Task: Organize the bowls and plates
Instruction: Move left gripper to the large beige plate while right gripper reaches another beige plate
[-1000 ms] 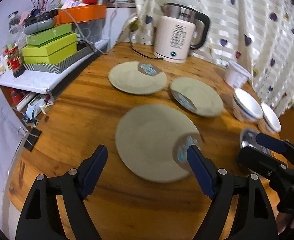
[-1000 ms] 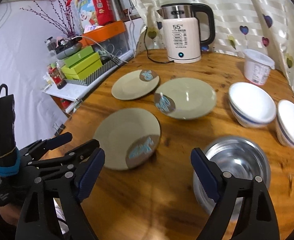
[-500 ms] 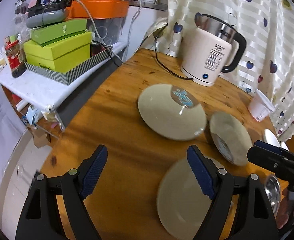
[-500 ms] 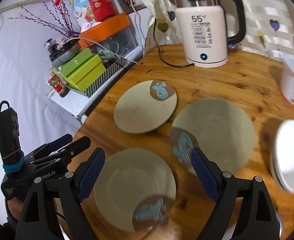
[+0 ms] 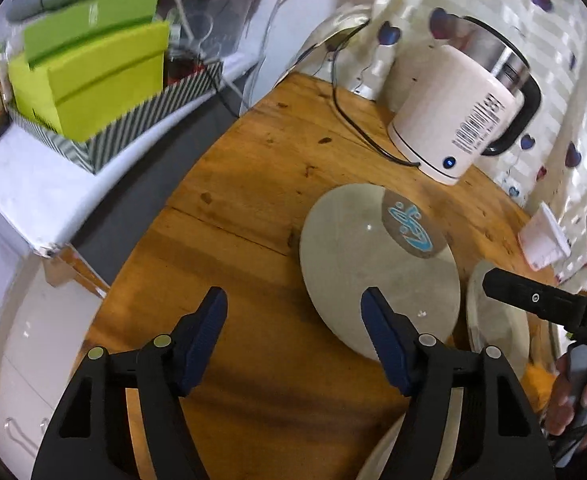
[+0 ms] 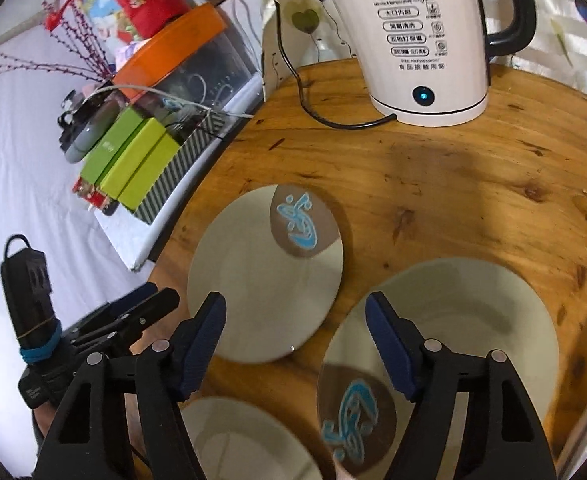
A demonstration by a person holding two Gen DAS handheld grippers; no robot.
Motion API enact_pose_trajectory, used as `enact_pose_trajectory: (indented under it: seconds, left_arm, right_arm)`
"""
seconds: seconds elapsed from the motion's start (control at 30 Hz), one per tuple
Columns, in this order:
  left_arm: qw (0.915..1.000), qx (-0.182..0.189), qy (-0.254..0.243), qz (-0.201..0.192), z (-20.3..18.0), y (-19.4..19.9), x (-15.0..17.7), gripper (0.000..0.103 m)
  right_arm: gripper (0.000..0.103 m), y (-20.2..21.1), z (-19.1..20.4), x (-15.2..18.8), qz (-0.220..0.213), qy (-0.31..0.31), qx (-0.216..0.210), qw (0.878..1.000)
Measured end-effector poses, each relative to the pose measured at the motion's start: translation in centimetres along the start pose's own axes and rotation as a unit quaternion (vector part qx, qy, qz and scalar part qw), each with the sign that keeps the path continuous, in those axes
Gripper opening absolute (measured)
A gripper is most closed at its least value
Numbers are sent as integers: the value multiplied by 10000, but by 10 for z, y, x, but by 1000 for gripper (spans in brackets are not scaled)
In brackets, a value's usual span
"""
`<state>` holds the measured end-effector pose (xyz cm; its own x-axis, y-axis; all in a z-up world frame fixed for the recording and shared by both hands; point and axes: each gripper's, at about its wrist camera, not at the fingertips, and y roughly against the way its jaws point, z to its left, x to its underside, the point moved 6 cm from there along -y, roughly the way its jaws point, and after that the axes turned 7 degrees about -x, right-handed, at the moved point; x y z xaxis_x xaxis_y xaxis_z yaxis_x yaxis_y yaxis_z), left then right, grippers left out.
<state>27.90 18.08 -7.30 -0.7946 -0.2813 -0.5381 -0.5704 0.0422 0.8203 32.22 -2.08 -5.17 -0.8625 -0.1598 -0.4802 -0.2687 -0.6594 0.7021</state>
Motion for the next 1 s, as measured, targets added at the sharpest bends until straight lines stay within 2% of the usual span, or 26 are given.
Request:
enact_pose_trajectory:
  seconds: [0.27,0.4,0.6,0.67,0.73,0.8,1.0]
  left_arm:
    - [9998,112,125,98,4,-15,-9,70]
    - [9992,249,126,283,0,-25,-10,57]
    - [9992,239,100,298,-5,-30,-15,53]
    - [9990,268,85,333,-6,-32,-15,46]
    - [9987,315,75,388,-8,-34,-15,34]
    - [9984,357,59,437,-12,-35,-14,26]
    - [9986,328,78,420,-12,-34,-14,23]
  right_arm:
    - [58,-27,-14,-17,234,-81,43,9997]
    - [50,-34,-20,-19,288,-137,18,9995]
    - [36,-43,-24,-20,363,-158,21,9992]
    - [24,-44,-25,-20,373,-199,-5,9991]
    - [19,-44,-26,-20,356,-206,2,9992]
    - [19,-43,-27,-20,336,-261,-72,9991]
    - [18,-42,-26,-20,295,-292,-127,9991]
